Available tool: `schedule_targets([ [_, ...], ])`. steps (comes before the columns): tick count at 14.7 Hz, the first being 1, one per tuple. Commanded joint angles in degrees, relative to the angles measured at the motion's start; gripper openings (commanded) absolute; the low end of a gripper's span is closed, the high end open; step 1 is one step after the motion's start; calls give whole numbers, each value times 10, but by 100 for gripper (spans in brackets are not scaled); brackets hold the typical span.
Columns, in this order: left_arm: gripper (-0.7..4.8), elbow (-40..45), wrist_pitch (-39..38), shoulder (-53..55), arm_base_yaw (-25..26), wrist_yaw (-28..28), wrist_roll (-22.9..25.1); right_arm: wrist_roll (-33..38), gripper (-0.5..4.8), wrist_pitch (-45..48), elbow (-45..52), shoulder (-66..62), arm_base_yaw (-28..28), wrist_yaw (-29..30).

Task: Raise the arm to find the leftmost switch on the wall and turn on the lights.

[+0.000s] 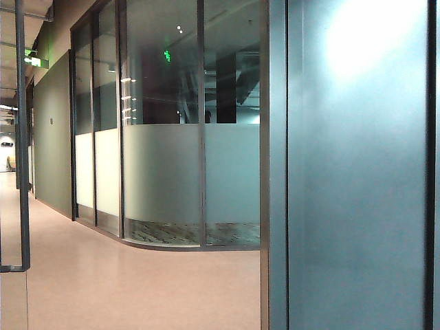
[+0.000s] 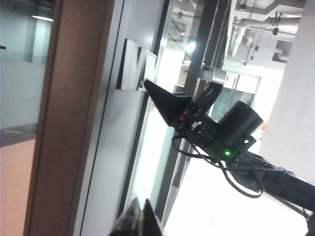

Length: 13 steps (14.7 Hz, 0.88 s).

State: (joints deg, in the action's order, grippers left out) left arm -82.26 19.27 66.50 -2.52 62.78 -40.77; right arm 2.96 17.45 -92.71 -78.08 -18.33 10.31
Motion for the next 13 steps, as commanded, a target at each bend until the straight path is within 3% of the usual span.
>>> schedule_targets([
  [1, -5, -4, 6, -1, 1, 5, -2, 0, -1, 40, -5, -17, -1, -3],
  [13, -5, -4, 31, -3, 1, 18, -2, -3, -1, 70, -5, -60, 1, -45],
])
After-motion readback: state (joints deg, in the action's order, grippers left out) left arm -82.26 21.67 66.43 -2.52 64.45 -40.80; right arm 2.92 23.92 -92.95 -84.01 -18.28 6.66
